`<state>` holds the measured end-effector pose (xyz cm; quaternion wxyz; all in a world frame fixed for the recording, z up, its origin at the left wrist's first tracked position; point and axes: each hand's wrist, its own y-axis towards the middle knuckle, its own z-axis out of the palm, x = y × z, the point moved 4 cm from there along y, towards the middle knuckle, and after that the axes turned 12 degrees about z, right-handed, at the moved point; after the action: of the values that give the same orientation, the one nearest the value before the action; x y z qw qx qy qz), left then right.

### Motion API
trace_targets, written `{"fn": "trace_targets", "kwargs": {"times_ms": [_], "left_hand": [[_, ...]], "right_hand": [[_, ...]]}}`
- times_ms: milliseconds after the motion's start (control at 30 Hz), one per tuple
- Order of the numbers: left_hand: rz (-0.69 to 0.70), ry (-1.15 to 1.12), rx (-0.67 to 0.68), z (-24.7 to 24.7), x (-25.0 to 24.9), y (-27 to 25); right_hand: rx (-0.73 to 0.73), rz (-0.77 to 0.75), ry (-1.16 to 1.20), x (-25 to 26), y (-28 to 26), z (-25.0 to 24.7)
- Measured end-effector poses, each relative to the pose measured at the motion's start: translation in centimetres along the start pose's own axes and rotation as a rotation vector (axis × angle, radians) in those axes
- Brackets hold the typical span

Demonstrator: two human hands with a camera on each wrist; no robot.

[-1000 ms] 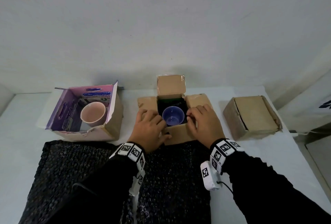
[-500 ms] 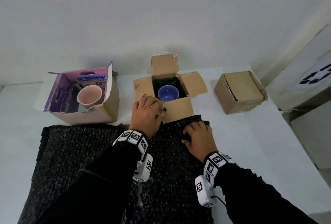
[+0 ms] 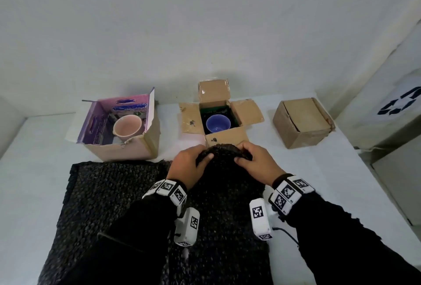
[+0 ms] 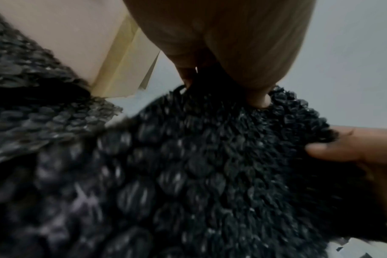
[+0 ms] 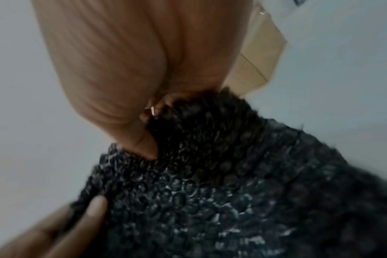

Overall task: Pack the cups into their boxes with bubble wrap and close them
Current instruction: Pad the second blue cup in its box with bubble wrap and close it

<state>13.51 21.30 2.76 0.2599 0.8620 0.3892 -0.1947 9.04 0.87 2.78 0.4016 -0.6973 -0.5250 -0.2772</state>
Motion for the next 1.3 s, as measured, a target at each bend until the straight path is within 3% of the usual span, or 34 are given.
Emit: {"fn": "trace_targets", "kwargs": {"times_ms": [133, 233, 333, 400, 500, 567, 667, 833, 967, 1033, 1133, 1200, 1300], "left_hand": [[0.021, -0.037, -0.036, -1.5, -1.3, 2.3], [0.096, -0.071, -0.03, -2.7, -2.7, 3.6], [0.143, 0.019, 0.017, -4.0, -3.5, 4.1], [0.163, 0.101, 0.13, -4.6, -3.9, 4.3], [0.187, 0.393, 0.435, -4.0, -4.0, 4.9], [0.232, 0.543, 0.516, -3.5, -4.0, 5.5], [0.275, 0.486, 0.483, -3.2, -3.6, 6.1], [0.078, 0.298, 0.407, -3.4, -2.5, 7.6], [0.087, 0.237, 0.299, -4.0, -2.3, 8.8], [0.104, 0.29, 0.312, -4.1, -2.2, 9.3], [0.128, 0.508, 0.438, -3.8, -2.3, 10.2], [0.159, 0.54, 0.422, -3.7, -2.4, 11.1], [0.114, 0.443, 0.337, -3.3, -1.2, 12.2]], "right_hand": [[0.016, -0.055, -0.152, 1.9, -0.1, -0.2], [0.032, -0.066, -0.037, 3.7, -0.3, -0.5], [0.153, -0.076, 0.053, 5.1, -0.6, -1.7], [0.246, -0.099, -0.188, 5.6, -0.6, -2.3], [0.256, -0.102, -0.645, 5.6, 0.3, -2.7], [0.255, -0.099, -0.703, 5.7, 0.8, -2.8], [0.253, -0.127, -0.594, 6.3, 1.1, -3.3], [0.198, -0.098, -0.622, 6.7, 3.5, -4.5], [0.234, -0.139, -0.456, 8.2, 5.1, -5.9], [0.241, -0.184, -0.664, 8.5, 5.9, -6.2], [0.149, -0.251, -0.929, 9.2, 7.3, -6.5], [0.144, -0.295, -0.924, 9.3, 8.4, -6.7], [0.233, -0.201, -0.781, 9.0, 10.1, -7.2]]}}
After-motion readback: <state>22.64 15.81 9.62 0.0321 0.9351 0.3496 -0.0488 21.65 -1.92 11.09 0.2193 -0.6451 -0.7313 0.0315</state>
